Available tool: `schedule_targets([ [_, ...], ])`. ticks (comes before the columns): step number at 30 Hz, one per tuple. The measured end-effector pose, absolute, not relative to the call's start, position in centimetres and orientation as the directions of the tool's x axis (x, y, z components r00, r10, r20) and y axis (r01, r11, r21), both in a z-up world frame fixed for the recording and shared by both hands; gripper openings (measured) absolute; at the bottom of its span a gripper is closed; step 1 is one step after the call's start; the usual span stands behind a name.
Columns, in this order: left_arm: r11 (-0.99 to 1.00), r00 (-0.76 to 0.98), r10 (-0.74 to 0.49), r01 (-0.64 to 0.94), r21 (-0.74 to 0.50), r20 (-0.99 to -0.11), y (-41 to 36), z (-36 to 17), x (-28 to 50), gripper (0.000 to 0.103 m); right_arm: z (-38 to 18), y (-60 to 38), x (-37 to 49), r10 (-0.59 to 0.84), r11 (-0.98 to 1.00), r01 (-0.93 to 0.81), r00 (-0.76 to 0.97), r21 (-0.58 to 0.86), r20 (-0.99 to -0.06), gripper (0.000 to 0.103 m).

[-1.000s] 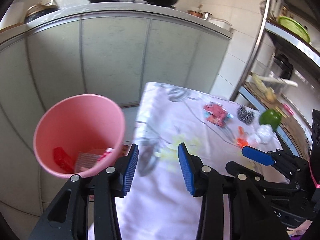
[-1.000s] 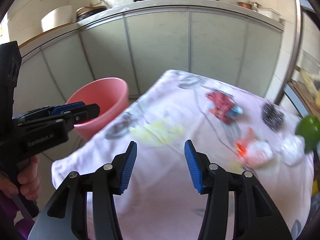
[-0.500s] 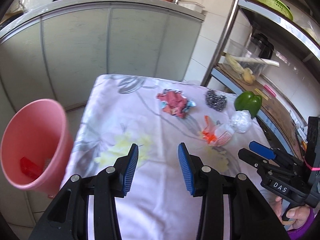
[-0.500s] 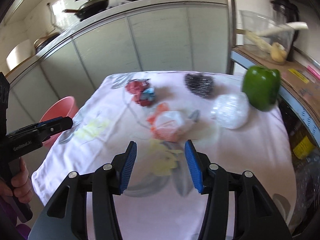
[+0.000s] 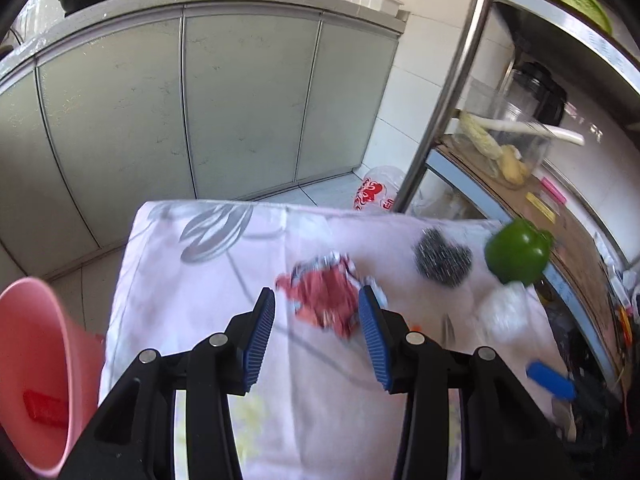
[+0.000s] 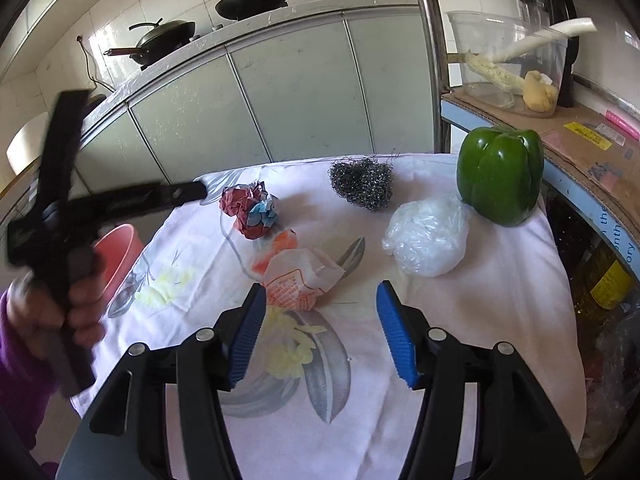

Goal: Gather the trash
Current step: 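Grasp the crumpled red wrapper with the left tool while the right tool approaches the orange bag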

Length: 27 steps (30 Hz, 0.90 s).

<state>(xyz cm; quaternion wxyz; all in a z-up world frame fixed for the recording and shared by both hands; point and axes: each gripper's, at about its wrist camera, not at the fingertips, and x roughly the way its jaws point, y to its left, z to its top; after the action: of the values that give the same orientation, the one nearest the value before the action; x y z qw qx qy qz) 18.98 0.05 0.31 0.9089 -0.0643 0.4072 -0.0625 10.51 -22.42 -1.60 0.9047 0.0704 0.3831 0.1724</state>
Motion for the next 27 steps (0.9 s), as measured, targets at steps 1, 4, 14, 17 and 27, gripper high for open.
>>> schedule_targets([
  [1, 0.985, 0.657, -0.157, 0.048, -0.167, -0.737, 0.1, 0.1, 20.1, 0.044, -1.7, -22.6, 10.7, 0.369, 0.930, -0.255, 0.645, 0.266, -0.669, 0.058],
  [4, 0.984, 0.647, -0.148, 0.023, -0.175, -0.748, 0.4, -0.8, 22.3, 0.045, -1.9, -22.8, 10.9, 0.371, 0.929, -0.251, 0.642, 0.274, -0.671, 0.058],
  [14, 0.965, 0.577, -0.234, 0.038, -0.261, -0.782, 0.5, -3.9, 23.3, 0.047, -2.4, -22.5, 11.4, 0.383, 0.924, -0.253, 0.623, 0.288, -0.682, 0.058],
  [17, 0.964, 0.585, -0.246, 0.066, -0.256, -0.773, -0.1, -3.8, 22.0, 0.042, -2.7, -22.3, 11.6, 0.387, 0.922, -0.250, 0.611, 0.295, -0.690, 0.058],
  [27, 0.964, 0.667, -0.263, 0.149, -0.222, -0.697, -1.4, -1.5, 16.9, 0.034, -3.3, -21.5, 12.2, 0.397, 0.918, -0.248, 0.581, 0.311, -0.711, 0.058],
])
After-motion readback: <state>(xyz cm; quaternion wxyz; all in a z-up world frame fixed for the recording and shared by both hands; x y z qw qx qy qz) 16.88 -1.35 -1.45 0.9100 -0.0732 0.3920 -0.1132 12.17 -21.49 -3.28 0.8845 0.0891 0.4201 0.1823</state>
